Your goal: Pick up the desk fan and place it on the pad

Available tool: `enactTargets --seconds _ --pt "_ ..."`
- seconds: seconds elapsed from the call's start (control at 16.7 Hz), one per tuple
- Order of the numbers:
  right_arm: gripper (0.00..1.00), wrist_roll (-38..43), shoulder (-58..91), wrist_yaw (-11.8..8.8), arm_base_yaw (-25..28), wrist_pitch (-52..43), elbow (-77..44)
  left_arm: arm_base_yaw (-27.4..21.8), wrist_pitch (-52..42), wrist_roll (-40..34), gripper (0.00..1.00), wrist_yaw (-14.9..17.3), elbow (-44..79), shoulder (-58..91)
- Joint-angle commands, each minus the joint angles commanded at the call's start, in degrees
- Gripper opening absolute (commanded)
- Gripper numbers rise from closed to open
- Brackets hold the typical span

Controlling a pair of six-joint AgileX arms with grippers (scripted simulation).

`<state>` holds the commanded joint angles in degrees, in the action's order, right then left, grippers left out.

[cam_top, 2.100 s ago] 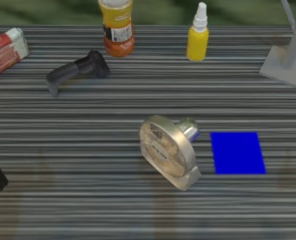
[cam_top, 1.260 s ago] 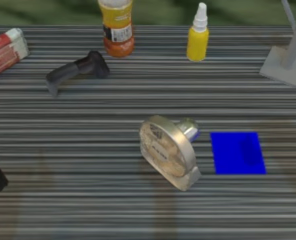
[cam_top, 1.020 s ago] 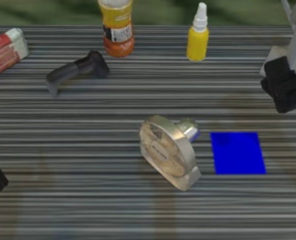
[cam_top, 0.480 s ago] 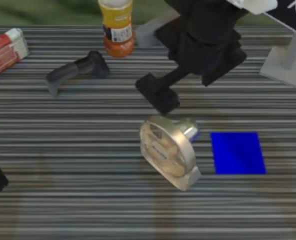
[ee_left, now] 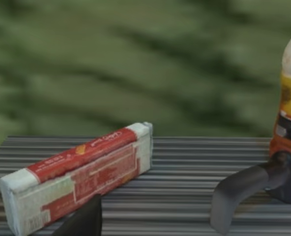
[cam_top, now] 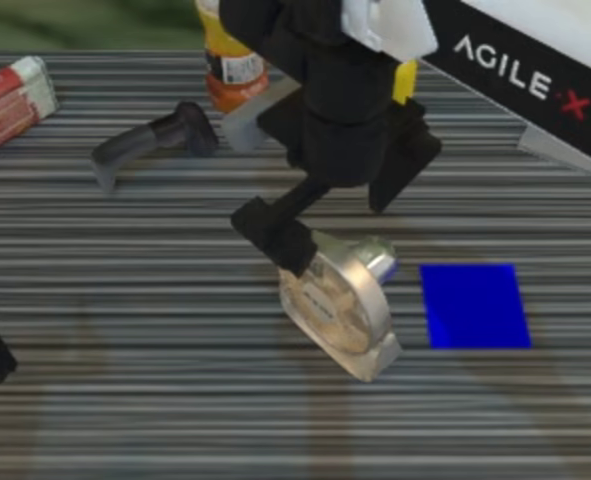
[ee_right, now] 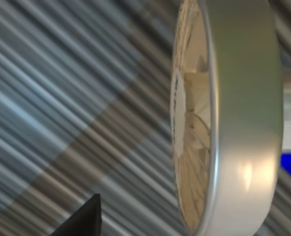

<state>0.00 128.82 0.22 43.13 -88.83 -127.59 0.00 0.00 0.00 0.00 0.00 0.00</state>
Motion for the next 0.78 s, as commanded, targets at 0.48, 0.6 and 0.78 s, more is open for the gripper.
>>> enactTargets --seconds 0.48,0.6,0.78 --pt "1.00 0.0 -1.2 0.0 0.0 7.8 9.2 0.0 0.0 0.0 1.00 0.0 0.0 0.0" --pt "1.00 0.0 -1.5 0.0 0.0 11.2 12.8 0.0 0.0 0.0 1.00 0.0 0.0 0.0" --pt "1.00 0.1 -1.7 0.0 0.1 12.5 14.1 0.0 0.0 0.0 1.00 0.0 0.0 0.0"
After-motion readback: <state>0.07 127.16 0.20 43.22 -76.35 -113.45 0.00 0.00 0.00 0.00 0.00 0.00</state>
